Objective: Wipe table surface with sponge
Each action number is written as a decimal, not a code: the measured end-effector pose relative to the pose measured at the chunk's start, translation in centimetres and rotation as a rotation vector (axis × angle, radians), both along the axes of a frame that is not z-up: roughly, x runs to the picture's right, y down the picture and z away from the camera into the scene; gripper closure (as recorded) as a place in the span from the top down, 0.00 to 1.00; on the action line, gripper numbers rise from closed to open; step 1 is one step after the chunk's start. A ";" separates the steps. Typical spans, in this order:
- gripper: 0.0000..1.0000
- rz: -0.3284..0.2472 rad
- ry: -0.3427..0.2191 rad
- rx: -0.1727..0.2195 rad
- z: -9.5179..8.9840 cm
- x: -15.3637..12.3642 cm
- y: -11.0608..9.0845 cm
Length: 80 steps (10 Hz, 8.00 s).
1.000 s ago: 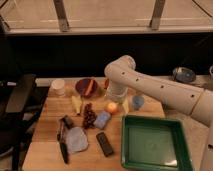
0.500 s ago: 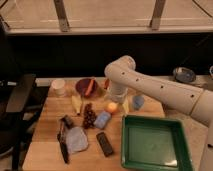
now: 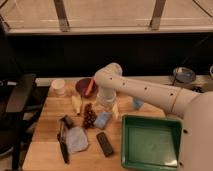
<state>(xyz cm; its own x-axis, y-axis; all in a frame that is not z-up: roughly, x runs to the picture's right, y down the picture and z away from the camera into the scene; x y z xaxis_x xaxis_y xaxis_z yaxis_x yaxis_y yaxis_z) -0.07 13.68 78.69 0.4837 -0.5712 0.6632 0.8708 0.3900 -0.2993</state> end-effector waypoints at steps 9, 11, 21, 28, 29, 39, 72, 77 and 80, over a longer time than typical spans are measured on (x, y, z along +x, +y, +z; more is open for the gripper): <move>0.79 0.138 0.031 -0.083 6.5 0.6 2.3; 0.75 0.153 0.035 -0.100 8.1 0.6 3.6; 0.00 0.004 0.002 -0.052 1.5 -0.3 7.3; 0.00 -0.007 0.015 -0.013 0.8 -0.4 5.9; 0.00 -0.014 0.017 -0.001 0.3 -0.6 5.1; 0.00 0.035 -0.056 -0.006 4.7 -0.4 6.0; 0.00 -0.066 -0.082 -0.040 4.5 -1.1 7.7; 0.00 -0.036 0.001 -0.053 4.8 3.9 7.5; 0.00 -0.040 0.017 -0.030 6.7 4.0 3.6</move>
